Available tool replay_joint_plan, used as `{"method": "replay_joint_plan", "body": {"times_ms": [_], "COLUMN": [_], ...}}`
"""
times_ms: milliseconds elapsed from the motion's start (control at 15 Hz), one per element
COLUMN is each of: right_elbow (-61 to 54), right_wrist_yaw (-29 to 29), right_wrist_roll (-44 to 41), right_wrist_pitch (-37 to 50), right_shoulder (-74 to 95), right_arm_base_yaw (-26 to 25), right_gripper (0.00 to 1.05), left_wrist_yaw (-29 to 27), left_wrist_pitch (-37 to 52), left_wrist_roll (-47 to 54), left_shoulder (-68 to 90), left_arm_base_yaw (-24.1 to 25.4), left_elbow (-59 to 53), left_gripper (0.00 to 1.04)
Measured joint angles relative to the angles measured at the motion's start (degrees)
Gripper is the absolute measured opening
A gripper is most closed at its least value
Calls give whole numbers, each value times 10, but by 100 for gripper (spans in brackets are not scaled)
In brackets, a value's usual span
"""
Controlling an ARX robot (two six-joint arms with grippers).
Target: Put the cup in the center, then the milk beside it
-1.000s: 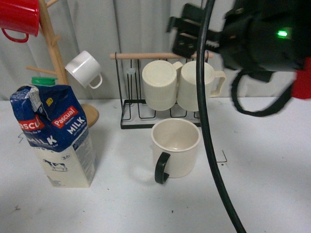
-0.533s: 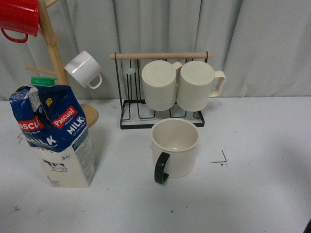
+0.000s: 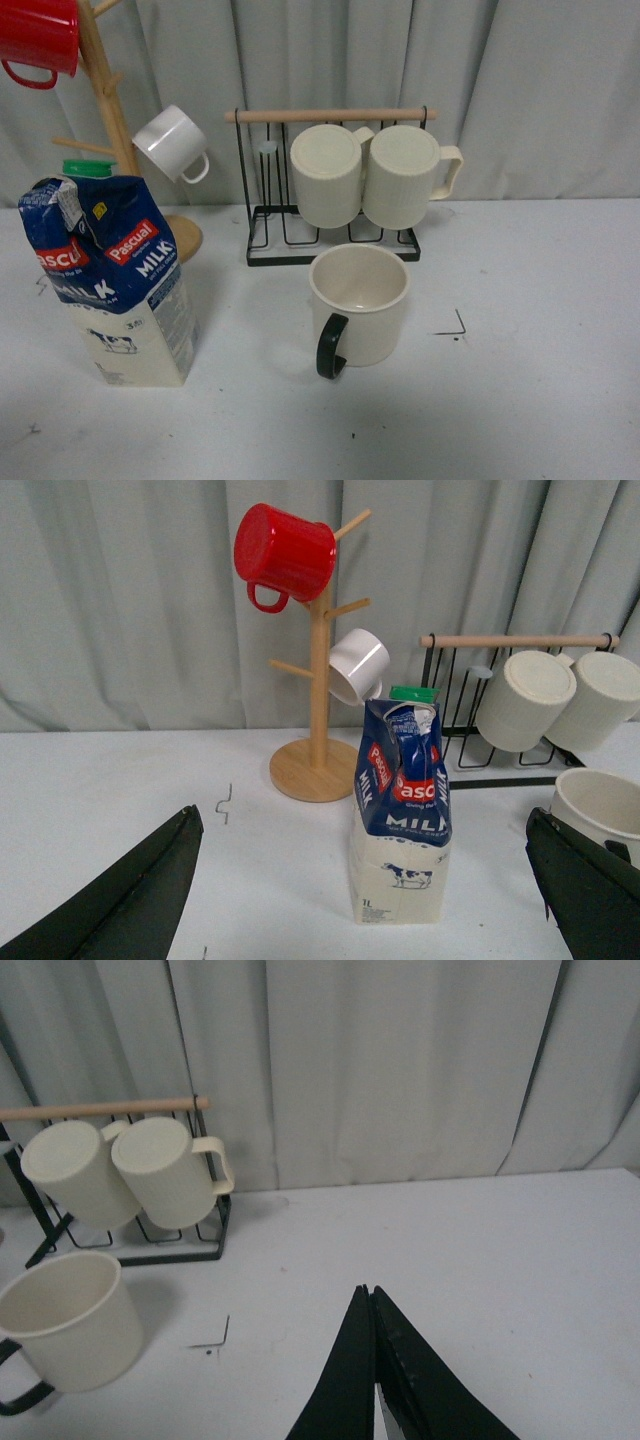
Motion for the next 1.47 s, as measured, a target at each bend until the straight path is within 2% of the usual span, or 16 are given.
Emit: {"method": "replay_joint_plan", "body": {"times_ms": [1467], "right_elbow": [0], "right_wrist_yaw": [1], "right_wrist_roll": [0], "right_wrist_pitch": [-268], "right_shoulder": [-296], "right_arm_base_yaw": [2], "right_gripper": [2], "left_wrist_yaw": [0], "left_wrist_pitch": [0], "left_wrist_roll": [0], "left_shoulder": [0], "left_arm_base_yaw": [0], "left_elbow": [0], "left_gripper": [98]}}
